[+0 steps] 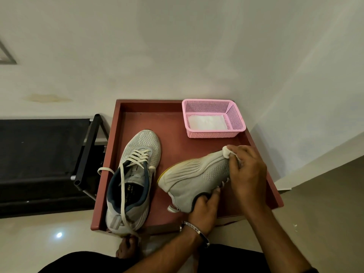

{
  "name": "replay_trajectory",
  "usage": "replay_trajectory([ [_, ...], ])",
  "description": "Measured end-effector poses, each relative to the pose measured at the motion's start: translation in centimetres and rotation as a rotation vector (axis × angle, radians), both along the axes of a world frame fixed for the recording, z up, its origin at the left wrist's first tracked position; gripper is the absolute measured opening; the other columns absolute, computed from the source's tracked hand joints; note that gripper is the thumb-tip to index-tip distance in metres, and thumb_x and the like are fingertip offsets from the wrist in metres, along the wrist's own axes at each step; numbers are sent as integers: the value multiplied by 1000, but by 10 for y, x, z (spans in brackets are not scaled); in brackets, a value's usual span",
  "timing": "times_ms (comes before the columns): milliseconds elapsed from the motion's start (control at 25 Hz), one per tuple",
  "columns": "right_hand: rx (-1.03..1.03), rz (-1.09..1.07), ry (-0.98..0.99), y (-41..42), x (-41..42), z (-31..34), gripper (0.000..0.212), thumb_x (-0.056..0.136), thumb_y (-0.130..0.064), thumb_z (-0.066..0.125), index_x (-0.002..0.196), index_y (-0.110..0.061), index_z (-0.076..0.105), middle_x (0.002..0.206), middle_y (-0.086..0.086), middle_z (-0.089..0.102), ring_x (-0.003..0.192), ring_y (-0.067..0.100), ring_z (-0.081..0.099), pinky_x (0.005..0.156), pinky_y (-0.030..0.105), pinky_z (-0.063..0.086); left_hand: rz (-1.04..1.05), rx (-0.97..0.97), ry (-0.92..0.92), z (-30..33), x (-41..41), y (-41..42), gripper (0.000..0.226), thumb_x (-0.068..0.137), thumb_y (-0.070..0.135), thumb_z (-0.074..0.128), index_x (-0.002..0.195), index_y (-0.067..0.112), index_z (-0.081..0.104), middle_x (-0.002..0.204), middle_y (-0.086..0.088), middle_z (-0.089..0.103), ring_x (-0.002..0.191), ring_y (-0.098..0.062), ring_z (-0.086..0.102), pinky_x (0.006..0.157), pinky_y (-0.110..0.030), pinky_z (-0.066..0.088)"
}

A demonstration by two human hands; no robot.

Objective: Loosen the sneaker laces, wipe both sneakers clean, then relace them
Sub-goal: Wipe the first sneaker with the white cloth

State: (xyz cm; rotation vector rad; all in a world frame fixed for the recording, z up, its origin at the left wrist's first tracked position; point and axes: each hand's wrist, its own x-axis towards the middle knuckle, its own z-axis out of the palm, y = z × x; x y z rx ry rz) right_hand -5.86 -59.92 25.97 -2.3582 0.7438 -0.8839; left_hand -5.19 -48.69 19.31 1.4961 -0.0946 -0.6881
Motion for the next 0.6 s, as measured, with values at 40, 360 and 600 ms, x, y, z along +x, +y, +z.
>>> replay_trajectory([
  [40,10,41,2,7,1,0,23,93,-7,64,113,-12,73,108,5,67,96,17,62,78,26,54,-8,16,4,-1,1,0,24,96,27,62,75,18,69,82,3,70,85,-6,65,84,-21,49],
  [360,-23,-26,5,-14,0,2,19,90,-5,66,107,-8,74,100,7,67,88,22,63,69,12,42,85,68,-86,-6,-5,4,39,94,27,65,55,27,61,61,14,60,74,-9,61,83,-26,50],
  [600,90,110,-27,-2,0,-3,22,92,-11,66,113,-14,72,108,-6,66,96,2,61,80,6,46,92,-25,-69,-5,-1,2,24,86,43,63,83,22,76,87,2,76,96,-11,69,95,-32,51],
])
